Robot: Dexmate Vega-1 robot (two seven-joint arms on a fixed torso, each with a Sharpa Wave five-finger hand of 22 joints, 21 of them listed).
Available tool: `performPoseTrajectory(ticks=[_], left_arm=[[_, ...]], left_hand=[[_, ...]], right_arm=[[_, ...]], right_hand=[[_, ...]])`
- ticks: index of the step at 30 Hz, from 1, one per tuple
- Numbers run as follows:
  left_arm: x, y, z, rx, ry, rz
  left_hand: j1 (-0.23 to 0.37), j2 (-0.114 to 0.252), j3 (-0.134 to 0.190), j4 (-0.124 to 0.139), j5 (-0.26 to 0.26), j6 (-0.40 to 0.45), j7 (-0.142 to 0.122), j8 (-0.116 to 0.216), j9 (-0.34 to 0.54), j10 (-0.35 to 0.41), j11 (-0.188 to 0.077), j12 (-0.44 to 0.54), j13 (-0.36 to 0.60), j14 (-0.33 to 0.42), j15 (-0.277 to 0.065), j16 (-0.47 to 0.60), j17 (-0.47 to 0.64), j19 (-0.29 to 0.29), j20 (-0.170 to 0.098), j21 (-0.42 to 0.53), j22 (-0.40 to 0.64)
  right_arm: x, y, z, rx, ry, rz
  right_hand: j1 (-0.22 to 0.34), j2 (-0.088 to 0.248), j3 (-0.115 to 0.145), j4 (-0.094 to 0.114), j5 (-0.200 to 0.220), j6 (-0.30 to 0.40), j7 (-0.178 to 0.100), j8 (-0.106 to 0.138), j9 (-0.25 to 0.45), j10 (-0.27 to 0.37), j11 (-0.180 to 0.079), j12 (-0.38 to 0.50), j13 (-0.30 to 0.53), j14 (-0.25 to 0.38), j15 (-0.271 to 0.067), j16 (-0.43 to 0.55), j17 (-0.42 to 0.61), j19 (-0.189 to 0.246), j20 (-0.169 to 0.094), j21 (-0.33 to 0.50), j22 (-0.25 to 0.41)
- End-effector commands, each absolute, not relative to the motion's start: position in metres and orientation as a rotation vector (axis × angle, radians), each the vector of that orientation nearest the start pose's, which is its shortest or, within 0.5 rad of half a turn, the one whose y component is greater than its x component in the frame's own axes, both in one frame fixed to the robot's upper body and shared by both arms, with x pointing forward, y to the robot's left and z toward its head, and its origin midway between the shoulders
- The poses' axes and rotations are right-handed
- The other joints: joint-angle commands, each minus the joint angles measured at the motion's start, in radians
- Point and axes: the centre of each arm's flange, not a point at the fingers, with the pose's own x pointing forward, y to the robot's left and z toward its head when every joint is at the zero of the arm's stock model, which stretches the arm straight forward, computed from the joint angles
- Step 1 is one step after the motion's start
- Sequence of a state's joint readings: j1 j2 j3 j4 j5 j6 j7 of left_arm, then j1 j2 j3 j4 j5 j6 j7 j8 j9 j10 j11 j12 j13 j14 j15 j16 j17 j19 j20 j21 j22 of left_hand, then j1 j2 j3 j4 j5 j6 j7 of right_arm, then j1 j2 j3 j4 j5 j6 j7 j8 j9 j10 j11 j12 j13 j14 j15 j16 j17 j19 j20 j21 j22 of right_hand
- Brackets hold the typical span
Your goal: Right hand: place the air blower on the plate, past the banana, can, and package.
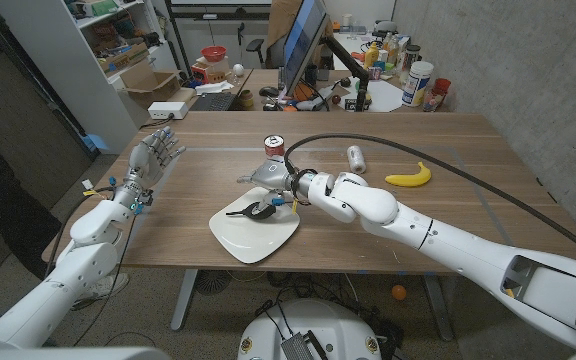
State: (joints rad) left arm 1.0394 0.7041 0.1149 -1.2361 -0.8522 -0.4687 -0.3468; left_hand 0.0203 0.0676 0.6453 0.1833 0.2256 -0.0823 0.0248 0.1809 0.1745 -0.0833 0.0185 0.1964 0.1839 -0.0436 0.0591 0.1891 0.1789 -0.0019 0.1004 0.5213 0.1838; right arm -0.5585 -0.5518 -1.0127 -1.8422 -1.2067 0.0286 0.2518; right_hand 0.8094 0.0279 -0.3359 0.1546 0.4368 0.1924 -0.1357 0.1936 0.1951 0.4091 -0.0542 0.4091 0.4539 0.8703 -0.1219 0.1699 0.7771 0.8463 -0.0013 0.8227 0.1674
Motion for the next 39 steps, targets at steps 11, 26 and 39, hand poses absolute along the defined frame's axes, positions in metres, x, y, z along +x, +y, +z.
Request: performPoseTrajectory(ticks=[11, 26, 39], left_arm=[[0.582, 0.455, -0.054, -0.015, -0.694, -0.183], [0.581, 0.454, -0.057, -0.019, -0.692, -0.184], [0.576, 0.456, -0.060, -0.019, -0.694, -0.176]], left_hand=[[-0.004, 0.108, -0.004, 0.001, 0.007, -0.004, 0.000, 0.002, 0.003, -0.001, 0.007, 0.004, 0.001, 0.000, 0.007, 0.003, 0.004, 0.007, 0.005, -0.001, 0.002], [-0.004, 0.108, -0.004, 0.001, 0.007, -0.004, -0.001, 0.003, 0.003, -0.001, 0.005, 0.004, 0.001, 0.001, 0.007, 0.003, 0.004, 0.008, 0.008, -0.003, 0.002], [-0.004, 0.108, -0.004, 0.001, 0.007, -0.005, -0.001, 0.003, 0.003, 0.000, 0.006, 0.004, 0.001, 0.000, 0.008, 0.002, 0.004, 0.009, 0.008, -0.005, 0.002]], right_arm=[[0.510, 0.024, -0.007, -2.039, -1.167, 0.241], [0.495, 0.029, 0.015, -2.008, -1.239, 0.185], [0.488, 0.029, 0.031, -1.971, -1.257, 0.173]], right_hand=[[-0.030, -0.001, 0.003, -0.010, 0.008, -0.014, -0.013, 0.007, 0.000, -0.072, -0.025, -0.109, -0.061, -0.243, -0.021, 0.000, -0.111, -0.172, 0.092, -0.143, -0.001], [-0.034, 0.000, 0.007, -0.017, 0.008, -0.044, -0.033, 0.002, 0.000, -0.155, -0.046, -0.199, -0.112, -0.468, 0.001, -0.001, -0.215, -0.335, 0.158, -0.287, -0.001], [-0.037, -0.001, 0.008, -0.022, 0.006, -0.079, -0.058, -0.002, 0.000, -0.261, -0.072, -0.230, -0.157, -0.648, 0.025, -0.001, -0.303, -0.445, 0.212, -0.401, -0.002]])
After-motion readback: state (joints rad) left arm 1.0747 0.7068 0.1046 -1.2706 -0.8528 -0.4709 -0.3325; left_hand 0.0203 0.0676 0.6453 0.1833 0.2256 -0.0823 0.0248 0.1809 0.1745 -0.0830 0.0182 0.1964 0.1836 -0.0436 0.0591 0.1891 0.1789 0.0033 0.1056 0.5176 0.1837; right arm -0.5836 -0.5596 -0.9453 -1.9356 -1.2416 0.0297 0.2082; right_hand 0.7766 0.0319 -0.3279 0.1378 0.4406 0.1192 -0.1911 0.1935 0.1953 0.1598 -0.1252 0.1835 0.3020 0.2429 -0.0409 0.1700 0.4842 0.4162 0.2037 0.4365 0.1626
